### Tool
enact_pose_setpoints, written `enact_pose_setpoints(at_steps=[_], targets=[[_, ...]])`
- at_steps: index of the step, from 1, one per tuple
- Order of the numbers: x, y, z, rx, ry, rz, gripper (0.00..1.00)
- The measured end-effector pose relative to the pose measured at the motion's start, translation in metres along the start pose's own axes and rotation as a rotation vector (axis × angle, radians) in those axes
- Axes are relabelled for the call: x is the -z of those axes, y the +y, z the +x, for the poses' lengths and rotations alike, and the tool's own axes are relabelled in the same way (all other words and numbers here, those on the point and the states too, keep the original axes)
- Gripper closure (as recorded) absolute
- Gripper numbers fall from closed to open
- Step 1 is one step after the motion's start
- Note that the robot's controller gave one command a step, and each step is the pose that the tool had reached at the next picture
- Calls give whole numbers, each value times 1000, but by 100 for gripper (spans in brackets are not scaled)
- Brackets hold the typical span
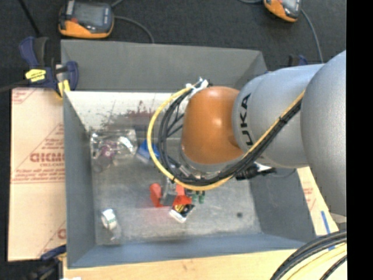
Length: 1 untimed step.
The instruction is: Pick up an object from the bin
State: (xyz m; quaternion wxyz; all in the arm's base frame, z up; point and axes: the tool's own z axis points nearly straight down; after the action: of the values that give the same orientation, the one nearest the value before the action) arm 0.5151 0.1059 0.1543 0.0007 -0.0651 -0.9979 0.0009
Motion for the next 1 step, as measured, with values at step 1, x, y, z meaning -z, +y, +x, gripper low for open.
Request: enact_pose_setpoints(at_steps=[1], targets=[[-81,-29,-52,303,-10,-4,100]])
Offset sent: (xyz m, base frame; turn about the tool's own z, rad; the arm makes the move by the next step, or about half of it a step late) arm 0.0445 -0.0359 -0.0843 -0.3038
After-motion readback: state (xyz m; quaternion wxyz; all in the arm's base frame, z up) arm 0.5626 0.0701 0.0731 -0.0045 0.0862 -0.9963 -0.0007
